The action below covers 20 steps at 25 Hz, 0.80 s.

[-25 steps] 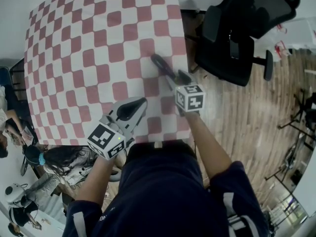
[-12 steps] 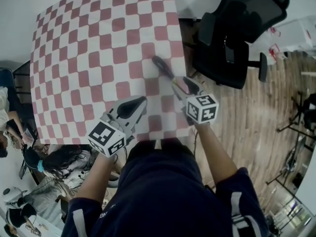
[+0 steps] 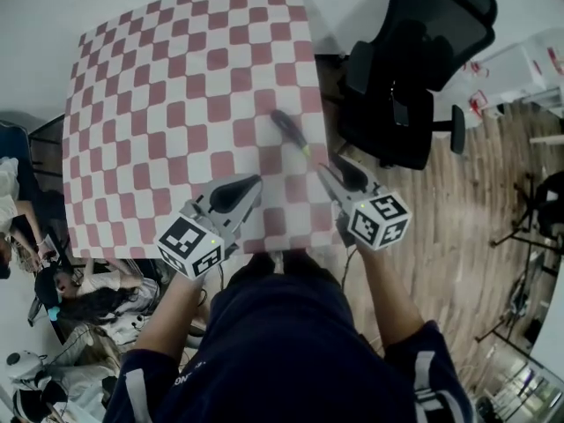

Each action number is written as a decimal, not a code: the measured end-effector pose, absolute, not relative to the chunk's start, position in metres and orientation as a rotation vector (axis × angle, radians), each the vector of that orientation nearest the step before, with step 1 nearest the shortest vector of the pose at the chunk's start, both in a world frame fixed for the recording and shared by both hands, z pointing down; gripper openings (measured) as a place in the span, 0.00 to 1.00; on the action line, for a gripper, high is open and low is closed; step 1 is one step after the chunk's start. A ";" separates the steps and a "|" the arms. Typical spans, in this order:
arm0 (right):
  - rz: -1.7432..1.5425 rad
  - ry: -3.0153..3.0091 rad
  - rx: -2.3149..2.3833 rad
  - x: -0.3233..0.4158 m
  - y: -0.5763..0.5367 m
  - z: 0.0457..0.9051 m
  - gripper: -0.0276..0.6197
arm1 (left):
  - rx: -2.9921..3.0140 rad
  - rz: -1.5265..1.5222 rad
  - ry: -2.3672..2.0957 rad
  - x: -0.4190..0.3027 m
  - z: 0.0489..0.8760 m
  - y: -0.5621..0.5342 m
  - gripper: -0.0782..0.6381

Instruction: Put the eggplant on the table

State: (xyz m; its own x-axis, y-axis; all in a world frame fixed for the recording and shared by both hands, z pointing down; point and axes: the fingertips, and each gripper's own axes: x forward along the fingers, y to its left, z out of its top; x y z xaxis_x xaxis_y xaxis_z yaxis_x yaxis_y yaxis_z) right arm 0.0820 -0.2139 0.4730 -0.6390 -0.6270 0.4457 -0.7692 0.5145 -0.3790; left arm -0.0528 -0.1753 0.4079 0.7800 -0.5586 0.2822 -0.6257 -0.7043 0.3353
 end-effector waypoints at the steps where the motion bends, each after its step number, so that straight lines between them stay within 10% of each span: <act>1: 0.812 -2.522 1.183 0.083 -0.211 0.465 0.30 | 2.562 0.220 -0.894 -0.053 0.405 -0.173 0.15; 20: 0.776 -2.706 1.023 0.053 -0.165 0.387 0.07 | 2.654 0.159 -0.894 -0.049 0.360 -0.160 0.15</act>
